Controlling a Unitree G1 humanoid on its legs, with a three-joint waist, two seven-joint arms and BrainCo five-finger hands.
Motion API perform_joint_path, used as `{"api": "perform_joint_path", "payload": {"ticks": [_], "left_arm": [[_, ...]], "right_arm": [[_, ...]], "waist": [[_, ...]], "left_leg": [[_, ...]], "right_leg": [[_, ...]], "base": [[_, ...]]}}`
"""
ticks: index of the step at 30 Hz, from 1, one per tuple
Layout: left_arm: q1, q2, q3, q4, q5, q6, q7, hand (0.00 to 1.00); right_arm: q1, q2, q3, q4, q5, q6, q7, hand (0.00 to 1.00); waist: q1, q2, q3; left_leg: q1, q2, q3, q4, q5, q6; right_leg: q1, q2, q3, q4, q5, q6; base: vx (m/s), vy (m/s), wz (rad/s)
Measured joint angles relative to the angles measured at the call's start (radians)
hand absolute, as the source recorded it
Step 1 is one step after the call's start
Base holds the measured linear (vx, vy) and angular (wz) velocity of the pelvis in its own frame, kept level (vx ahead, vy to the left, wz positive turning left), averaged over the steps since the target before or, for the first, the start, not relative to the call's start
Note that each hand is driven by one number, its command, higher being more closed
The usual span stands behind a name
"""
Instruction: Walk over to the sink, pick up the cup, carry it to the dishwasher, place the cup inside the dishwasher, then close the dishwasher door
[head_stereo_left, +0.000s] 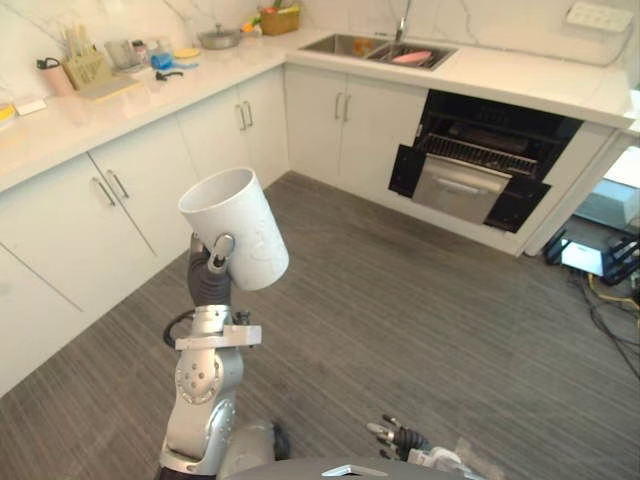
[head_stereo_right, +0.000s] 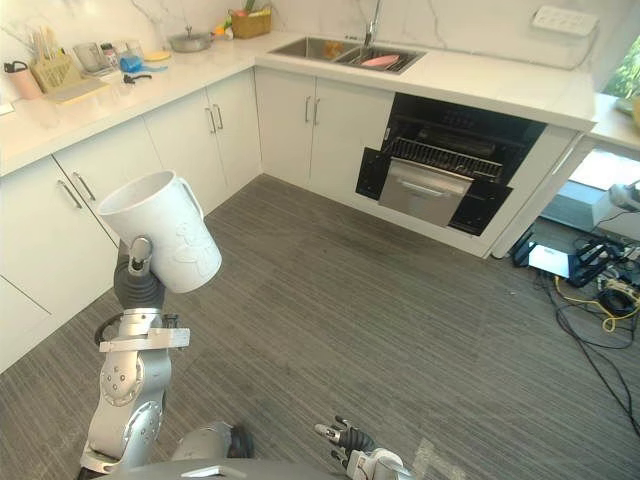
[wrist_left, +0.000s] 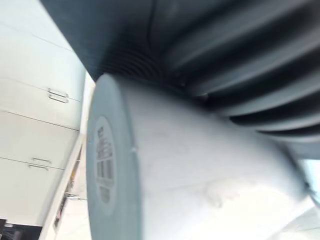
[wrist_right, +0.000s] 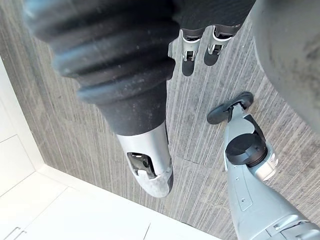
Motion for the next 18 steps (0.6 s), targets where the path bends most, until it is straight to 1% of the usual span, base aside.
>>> {"api": "perform_joint_path", "payload": {"ticks": [1,2,3,4,5,7,8,9,10,11,12,13,14,15,16,17,18], "left_arm": [[-0.001,-0.001,0.016,0.001,0.0,-0.001,0.003,1.0],[0.003,0.004,0.025,0.006,0.0,-0.001,0.004,1.0],[0.007,0.009,0.024,0.006,0.0,-0.001,0.003,1.0],[0.011,0.021,0.016,0.006,-0.006,-0.007,-0.007,1.0],[0.009,0.031,0.003,0.003,-0.01,-0.022,-0.023,1.0],[0.002,0.038,-0.024,0.0,-0.009,-0.035,-0.033,1.0],[-0.015,0.045,-0.039,-0.006,-0.009,-0.035,-0.055,1.0],[-0.028,0.05,-0.056,-0.007,-0.008,-0.035,-0.065,1.0],[-0.044,0.065,-0.067,-0.007,-0.008,-0.034,-0.069,1.0],[-0.054,0.088,-0.084,-0.006,-0.007,-0.032,-0.077,1.0],[-0.052,0.094,-0.109,-0.004,-0.002,-0.03,-0.084,1.0],[-0.055,0.094,-0.124,-0.005,0.003,-0.031,-0.085,1.0],[-0.067,0.093,-0.144,-0.003,0.003,-0.033,-0.086,1.0],[-0.08,0.094,-0.164,0.012,0.003,-0.031,-0.087,1.0],[-0.087,0.095,-0.175,0.023,0.002,-0.029,-0.087,1.0],[-0.103,0.094,-0.188,0.053,-0.001,-0.02,-0.087,1.0],[-0.12,0.094,-0.194,0.085,-0.005,-0.008,-0.087,1.0]], "right_arm": [[-0.014,0.014,0.025,0.001,0.0,-0.001,0.013,0.0],[-0.023,0.022,0.036,0.007,0.0,-0.001,0.018,0.0],[-0.029,0.023,0.036,0.017,0.0,-0.001,0.019,0.0],[-0.034,0.018,0.035,0.036,0.0,-0.001,0.016,0.0],[-0.029,0.015,0.034,0.046,0.001,-0.001,0.015,0.0],[-0.021,0.015,0.03,0.052,0.001,-0.015,0.011,0.0],[-0.026,0.015,0.019,0.046,0.0,-0.023,0.009,0.0],[-0.028,0.016,0.012,0.031,0.0,-0.028,0.009,0.0],[-0.033,0.018,0.0,0.017,0.001,-0.039,0.01,0.0],[-0.032,0.034,-0.014,-0.004,0.002,-0.044,0.008,0.0],[-0.023,0.036,-0.01,-0.026,0.002,-0.048,0.009,0.0],[-0.022,0.035,-0.007,-0.037,0.002,-0.048,0.009,0.0],[-0.024,0.036,-0.007,-0.062,0.005,-0.049,0.008,0.0],[-0.025,0.039,-0.006,-0.086,0.008,-0.048,0.007,0.0],[-0.026,0.042,-0.006,-0.091,0.012,-0.049,0.006,0.0],[-0.03,0.046,-0.006,-0.091,0.021,-0.048,-0.002,0.0],[-0.032,0.052,-0.007,-0.091,0.025,-0.048,-0.011,0.0]], "waist": [[0.001,-0.019,0.013],[0.002,-0.033,0.019],[0.003,-0.037,0.02],[0.002,-0.041,0.018],[-0.001,-0.04,0.018],[-0.001,-0.042,0.01],[-0.005,-0.051,0.012],[-0.008,-0.059,0.017],[-0.018,-0.072,0.023],[-0.039,-0.081,0.02],[-0.053,-0.093,0.006],[-0.058,-0.089,-0.002],[-0.071,-0.077,-0.011],[-0.086,-0.076,-0.012],[-0.088,-0.074,-0.013],[-0.086,-0.069,-0.012],[-0.087,-0.056,-0.006]], "left_leg": [[-0.022,0.001,-0.004,0.07,-0.055,0.008],[-0.037,0.006,-0.001,0.134,-0.098,0.019],[-0.04,0.008,0.003,0.159,-0.114,0.031],[-0.037,0.007,0.011,0.188,-0.146,0.042],[-0.022,0.0,0.019,0.194,-0.171,0.045],[0.012,-0.019,0.029,0.157,-0.198,0.036],[0.065,-0.051,0.028,0.102,-0.201,0.037],[0.102,-0.068,0.028,0.077,-0.203,0.04],[0.149,-0.088,0.025,0.056,-0.209,0.048],[0.203,-0.106,0.022,0.033,-0.233,0.059],[0.262,-0.108,0.024,-0.016,-0.243,0.055],[0.286,-0.108,0.025,-0.045,-0.242,0.052],[0.31,-0.104,0.031,-0.091,-0.205,0.032],[0.319,-0.1,0.025,-0.119,-0.186,0.041],[0.321,-0.094,0.022,-0.124,-0.184,0.04],[0.34,-0.08,0.022,-0.132,-0.186,0.029],[0.349,-0.051,0.021,-0.12,-0.203,0.002]], "right_leg": [[0.017,-0.006,0.031,-0.022,0.016,0.018],[0.04,-0.011,0.049,-0.043,0.024,0.022],[0.049,-0.017,0.049,-0.047,0.026,0.02],[0.055,-0.028,0.048,-0.035,0.027,0.02],[0.046,-0.037,0.049,0.008,0.026,0.02],[-0.007,-0.047,0.051,0.14,0.02,0.03],[-0.107,-0.076,0.053,0.379,0.03,0.078],[-0.171,-0.093,0.065,0.531,0.07,0.148],[-0.243,-0.111,0.086,0.712,0.134,0.204],[-0.327,-0.123,0.089,0.931,0.136,0.189],[-0.391,-0.125,0.052,1.015,0.112,0.112],[-0.424,-0.125,0.029,1.016,0.096,0.086],[-0.489,-0.125,-0.013,0.974,0.054,0.058],[-0.536,-0.119,-0.047,0.86,0.02,0.048],[-0.551,-0.112,-0.062,0.783,0.011,0.04],[-0.559,-0.091,-0.087,0.606,0.004,0.029],[-0.543,-0.055,-0.096,0.401,0.031,0.017]], "base": [[0.28,0.156,-0.08],[0.28,0.147,-0.11],[0.32,0.152,-0.15],[0.25,0.103,-0.14],[0.28,0.127,-0.17],[0.2,0.114,-0.18],[0.19,0.124,-0.19],[0.25,0.155,-0.14],[0.24,0.104,0.07],[0.27,0.09,0.23],[0.28,0.069,0.28],[0.2,0.031,0.31],[0.27,0.008,0.38],[0.27,-0.016,0.36],[0.36,-0.065,0.21],[0.37,-0.11,0.03],[0.38,-0.127,0.01]]}}
